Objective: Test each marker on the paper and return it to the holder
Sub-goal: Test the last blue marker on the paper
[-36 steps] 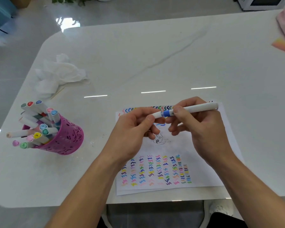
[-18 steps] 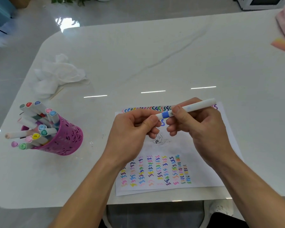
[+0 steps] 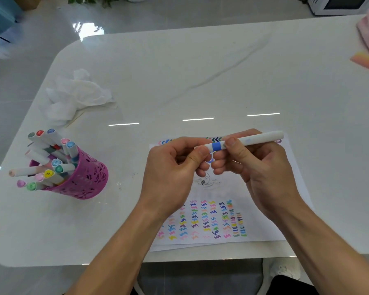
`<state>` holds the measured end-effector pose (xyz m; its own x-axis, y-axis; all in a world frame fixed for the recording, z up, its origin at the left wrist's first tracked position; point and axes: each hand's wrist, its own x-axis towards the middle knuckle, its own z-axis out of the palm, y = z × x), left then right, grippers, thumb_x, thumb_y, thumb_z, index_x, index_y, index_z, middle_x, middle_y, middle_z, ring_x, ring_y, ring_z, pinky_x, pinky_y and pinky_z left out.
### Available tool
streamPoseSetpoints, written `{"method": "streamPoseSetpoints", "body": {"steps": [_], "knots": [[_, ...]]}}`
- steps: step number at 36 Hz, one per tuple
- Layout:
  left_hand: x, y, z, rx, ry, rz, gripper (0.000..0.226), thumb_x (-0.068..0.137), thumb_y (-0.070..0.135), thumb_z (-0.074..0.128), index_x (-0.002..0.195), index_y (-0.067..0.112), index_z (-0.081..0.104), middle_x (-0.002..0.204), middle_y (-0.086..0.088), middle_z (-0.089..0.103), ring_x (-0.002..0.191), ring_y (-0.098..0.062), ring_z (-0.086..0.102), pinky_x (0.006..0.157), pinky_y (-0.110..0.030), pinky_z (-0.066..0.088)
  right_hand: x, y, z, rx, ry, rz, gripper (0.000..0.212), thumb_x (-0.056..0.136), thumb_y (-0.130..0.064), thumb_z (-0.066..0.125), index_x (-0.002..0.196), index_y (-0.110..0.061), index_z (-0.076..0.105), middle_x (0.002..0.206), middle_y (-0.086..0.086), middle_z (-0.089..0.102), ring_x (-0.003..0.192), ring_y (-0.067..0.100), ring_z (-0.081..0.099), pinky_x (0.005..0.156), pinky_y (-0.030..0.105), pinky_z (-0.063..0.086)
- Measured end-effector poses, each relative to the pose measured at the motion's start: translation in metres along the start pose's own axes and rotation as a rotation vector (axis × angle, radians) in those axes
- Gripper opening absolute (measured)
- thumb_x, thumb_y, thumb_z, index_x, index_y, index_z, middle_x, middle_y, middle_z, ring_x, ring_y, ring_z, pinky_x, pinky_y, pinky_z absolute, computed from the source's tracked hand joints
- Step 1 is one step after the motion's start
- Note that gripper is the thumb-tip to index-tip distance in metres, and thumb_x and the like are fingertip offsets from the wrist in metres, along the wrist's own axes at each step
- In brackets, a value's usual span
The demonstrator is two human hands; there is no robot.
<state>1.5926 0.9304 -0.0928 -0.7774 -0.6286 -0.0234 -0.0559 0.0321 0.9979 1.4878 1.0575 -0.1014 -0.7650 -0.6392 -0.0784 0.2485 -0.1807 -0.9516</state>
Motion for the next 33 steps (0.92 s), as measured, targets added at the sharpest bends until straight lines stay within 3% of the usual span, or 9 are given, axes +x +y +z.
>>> {"method": "streamPoseSetpoints", "body": {"steps": [4, 8, 11, 18, 23, 28, 33], "knots": [[0.002, 0.002, -0.005, 0.051, -0.016, 0.015, 0.009, 0.093, 0.014, 0.069, 0.097, 0.019, 0.076, 0.075, -0.004, 0.073, 0.064, -0.011, 0.066, 0.064, -0.02, 0.053, 0.003, 0.001, 0.002, 0.013, -0.041, 0.071, 0.024, 0.09, -0.037, 0.071, 0.095, -0.014, 0.079, 0.086, 0.019, 0.077, 0.074, 0.03, 0.075, 0.07, 0.031, 0.06], [0.007, 0.004, -0.013, 0.023, 0.048, 0.019, 0.007, 0.089, 0.015, 0.075, 0.094, 0.019, 0.076, 0.079, -0.012, 0.07, 0.064, -0.012, 0.062, 0.063, -0.021, 0.051, 0.006, 0.006, 0.003, -0.03, -0.031, 0.122, 0.032, 0.087, -0.039, 0.073, 0.098, -0.009, 0.077, 0.077, 0.014, 0.074, 0.064, 0.026, 0.07, 0.063, 0.031, 0.059], [0.013, 0.006, -0.021, -0.058, 0.114, 0.022, 0.009, 0.083, 0.019, 0.076, 0.092, 0.018, 0.076, 0.074, -0.001, 0.069, 0.064, -0.012, 0.06, 0.064, -0.022, 0.05, 0.008, 0.011, 0.003, -0.056, 0.039, 0.161, 0.044, 0.083, -0.042, 0.075, 0.106, -0.006, 0.069, 0.072, 0.013, 0.074, 0.058, 0.024, 0.068, 0.057, 0.03, 0.058], [0.018, 0.008, -0.033, -0.075, 0.258, 0.07, 0.014, 0.077, 0.019, 0.083, 0.089, 0.022, 0.076, 0.087, 0.0, 0.075, 0.075, -0.012, 0.065, 0.071, -0.019, 0.05, 0.014, 0.016, -0.007, -0.262, 0.153, 0.124, 0.026, 0.096, -0.035, 0.072, 0.103, -0.011, 0.065, 0.069, 0.01, 0.074, 0.054, 0.019, 0.065, 0.051, 0.028, 0.055], [0.011, 0.011, -0.035, 0.117, 0.335, 0.204, 0.012, 0.087, 0.013, 0.077, 0.094, 0.02, 0.072, 0.095, 0.004, 0.075, 0.09, -0.011, 0.072, 0.078, -0.02, 0.055, 0.015, 0.026, -0.01, -0.411, 0.191, 0.129, 0.011, 0.1, -0.024, 0.069, 0.101, -0.013, 0.066, 0.067, 0.006, 0.074, 0.052, 0.016, 0.063, 0.049, 0.026, 0.051], [0.001, 0.016, -0.041, 0.326, 0.424, 0.341, 0.015, 0.092, 0.015, 0.071, 0.106, 0.02, 0.072, 0.098, 0.009, 0.074, 0.092, -0.012, 0.071, 0.082, -0.019, 0.054, 0.01, 0.035, -0.008, -0.497, 0.185, 0.162, 0.003, 0.101, -0.018, 0.066, 0.101, -0.016, 0.068, 0.068, 0.002, 0.075, 0.053, 0.013, 0.064, 0.053, 0.026, 0.052], [-0.008, 0.024, -0.055, 0.539, 0.483, 0.531, 0.025, 0.097, 0.012, 0.067, 0.121, 0.013, 0.07, 0.106, 0.001, 0.07, 0.095, -0.014, 0.068, 0.082, -0.027, 0.056, 0.011, 0.035, -0.007, -0.528, 0.185, 0.168, 0.004, 0.102, -0.016, 0.065, 0.1, -0.017, 0.069, 0.07, 0.002, 0.076, 0.054, 0.011, 0.066, 0.053, 0.024, 0.053]]}}
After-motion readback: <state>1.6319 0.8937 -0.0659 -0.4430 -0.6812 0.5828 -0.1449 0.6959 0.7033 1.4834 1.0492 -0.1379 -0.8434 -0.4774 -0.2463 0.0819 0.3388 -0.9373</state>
